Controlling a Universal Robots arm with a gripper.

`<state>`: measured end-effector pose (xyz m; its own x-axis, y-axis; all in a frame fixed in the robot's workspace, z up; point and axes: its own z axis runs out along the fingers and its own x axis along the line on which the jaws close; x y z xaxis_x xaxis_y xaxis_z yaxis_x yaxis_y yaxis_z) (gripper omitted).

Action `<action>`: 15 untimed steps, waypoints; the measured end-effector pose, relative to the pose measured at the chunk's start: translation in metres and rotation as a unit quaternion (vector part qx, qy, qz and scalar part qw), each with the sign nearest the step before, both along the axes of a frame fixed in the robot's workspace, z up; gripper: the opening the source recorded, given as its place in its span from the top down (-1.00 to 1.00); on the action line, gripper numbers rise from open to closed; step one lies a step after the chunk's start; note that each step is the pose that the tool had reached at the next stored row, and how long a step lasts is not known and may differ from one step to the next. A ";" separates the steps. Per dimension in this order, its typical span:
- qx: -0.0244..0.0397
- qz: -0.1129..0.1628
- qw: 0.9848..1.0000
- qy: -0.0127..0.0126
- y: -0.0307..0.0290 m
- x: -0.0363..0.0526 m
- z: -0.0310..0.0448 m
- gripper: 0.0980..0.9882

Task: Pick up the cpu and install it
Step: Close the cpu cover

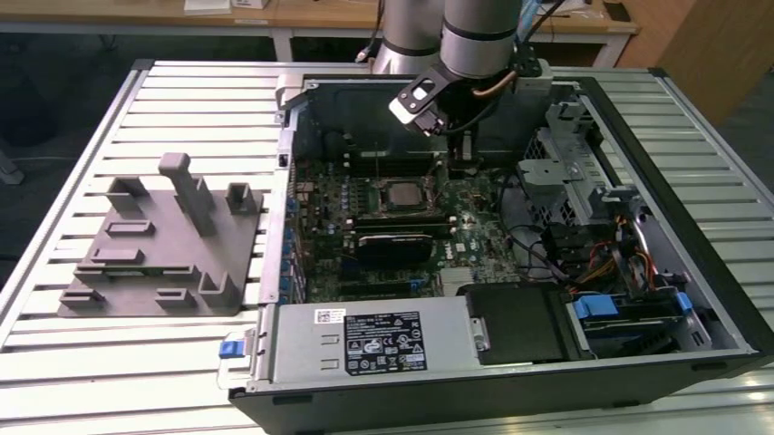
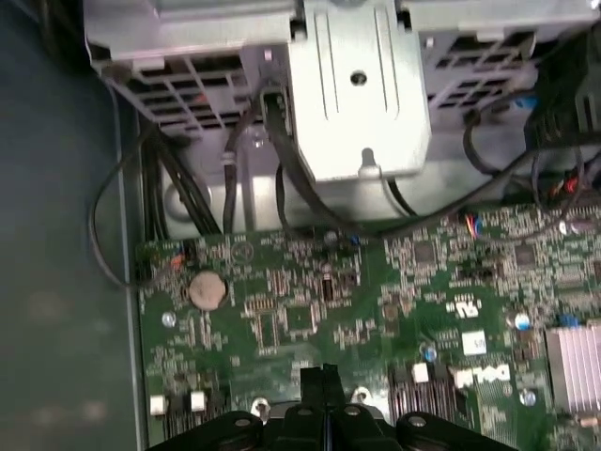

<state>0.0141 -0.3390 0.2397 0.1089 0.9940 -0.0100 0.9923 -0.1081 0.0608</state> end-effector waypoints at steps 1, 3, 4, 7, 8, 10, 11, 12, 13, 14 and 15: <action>0.000 0.000 1.000 0.000 0.0000 -0.0022 0.0000 0.98; 0.000 0.000 1.000 0.000 0.0000 -0.0062 0.0000 0.98; 0.000 0.000 1.000 0.000 0.0000 -0.0080 -0.0001 0.98; 0.000 0.000 1.000 0.000 0.0000 -0.0126 -0.0001 0.98; 0.000 0.000 1.000 0.000 0.0000 -0.0133 -0.0002 0.98; 0.000 0.000 1.000 0.000 0.0000 -0.0139 -0.0002 0.98; 0.000 0.000 1.000 0.000 0.0000 -0.0139 -0.0002 0.98; 0.000 0.000 1.000 0.000 0.0000 -0.0139 -0.0002 0.98; 0.000 0.000 1.000 0.000 0.0000 -0.0140 -0.0002 0.98; 0.000 0.000 1.000 0.000 0.0000 -0.0142 -0.0004 0.98; 0.000 0.000 1.000 0.000 0.0000 -0.0149 -0.0005 0.98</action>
<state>-0.0008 -0.3390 0.2392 0.1091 0.9940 -0.0098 0.9923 -0.1083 0.0608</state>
